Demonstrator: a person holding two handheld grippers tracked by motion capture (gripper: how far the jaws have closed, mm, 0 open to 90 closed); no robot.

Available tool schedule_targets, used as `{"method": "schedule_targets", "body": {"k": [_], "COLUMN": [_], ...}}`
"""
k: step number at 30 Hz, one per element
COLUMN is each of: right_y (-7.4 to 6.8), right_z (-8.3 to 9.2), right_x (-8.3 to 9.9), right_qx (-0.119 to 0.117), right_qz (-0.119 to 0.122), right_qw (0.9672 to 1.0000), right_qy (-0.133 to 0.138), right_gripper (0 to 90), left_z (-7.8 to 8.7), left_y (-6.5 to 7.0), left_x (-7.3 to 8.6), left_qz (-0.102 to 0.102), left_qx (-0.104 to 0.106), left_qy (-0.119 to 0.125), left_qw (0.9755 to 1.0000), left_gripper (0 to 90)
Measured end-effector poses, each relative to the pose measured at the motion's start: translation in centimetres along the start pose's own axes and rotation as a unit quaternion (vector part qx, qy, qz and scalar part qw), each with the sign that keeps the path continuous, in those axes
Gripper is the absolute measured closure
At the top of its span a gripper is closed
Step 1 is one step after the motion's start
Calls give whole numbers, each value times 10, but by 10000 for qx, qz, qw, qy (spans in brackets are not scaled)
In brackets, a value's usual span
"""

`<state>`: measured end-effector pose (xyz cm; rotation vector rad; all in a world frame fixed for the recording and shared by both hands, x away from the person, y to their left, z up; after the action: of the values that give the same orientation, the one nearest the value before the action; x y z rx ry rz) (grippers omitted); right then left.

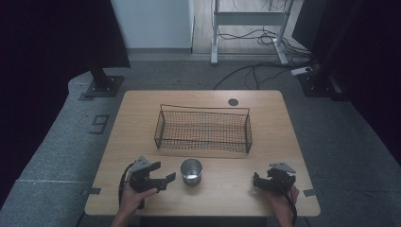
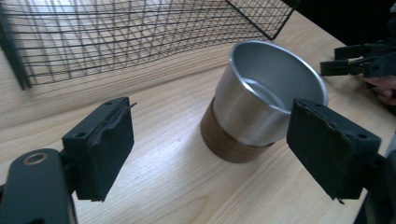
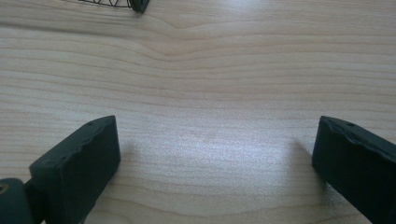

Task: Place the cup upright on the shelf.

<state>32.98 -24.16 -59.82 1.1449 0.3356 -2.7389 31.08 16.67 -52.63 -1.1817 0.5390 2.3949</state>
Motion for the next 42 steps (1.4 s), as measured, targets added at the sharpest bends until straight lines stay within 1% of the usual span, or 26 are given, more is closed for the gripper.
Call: {"method": "schedule_targets", "body": {"k": [4,11,18,20,24,31,34,40,42], "right_y": [0,0,0,0,0,1,1,1,1], "right_z": [0,0,0,0,0,1,1,1,1], "right_x": [0,0,0,0,0,0,0,0,0], "right_qx": [0,5,10,12,18,32,45,47,48], "right_qz": [0,-3,-7,0,-8,-6,-9,-12,-11], "right_qw": [10000,10000,10000,10000,10000,10000,10000,10000,10000], "right_qy": [0,5,12,16,24,39,44,47,48], "right_gripper": [9,11,14,16,19,28,30,31,32], "left_z": [1,-1,-7,-9,-13,-22,-27,-35,-37], "left_y": [4,13,23,27,32,37,41,51,52], "left_x": [-2,-3,-1,-1,-1,-3,-3,-4,-4], "left_qz": [-39,-136,-300,-336,-393,-460,-503,-594,-619], "left_qx": [-1,59,78,114,173,220,222,334,337], "left_qy": [64,86,24,12,-45,-172,-212,-287,-292], "left_qw": [10000,9999,9995,9994,9991,9986,9983,9973,9971], "left_gripper": [150,143,122,117,109,89,70,58,54]}}
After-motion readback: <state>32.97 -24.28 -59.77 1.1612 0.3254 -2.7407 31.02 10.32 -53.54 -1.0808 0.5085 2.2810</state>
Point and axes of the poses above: each handheld gripper's, and its own axes: z roughly backward along the jaws, x roughly out of its underside, y roughly to its right, the point moved 6 cm from there along -z, roughly forward along the jaws, and after that the axes turned 11 degrees about -x, right-handed, at the moved point
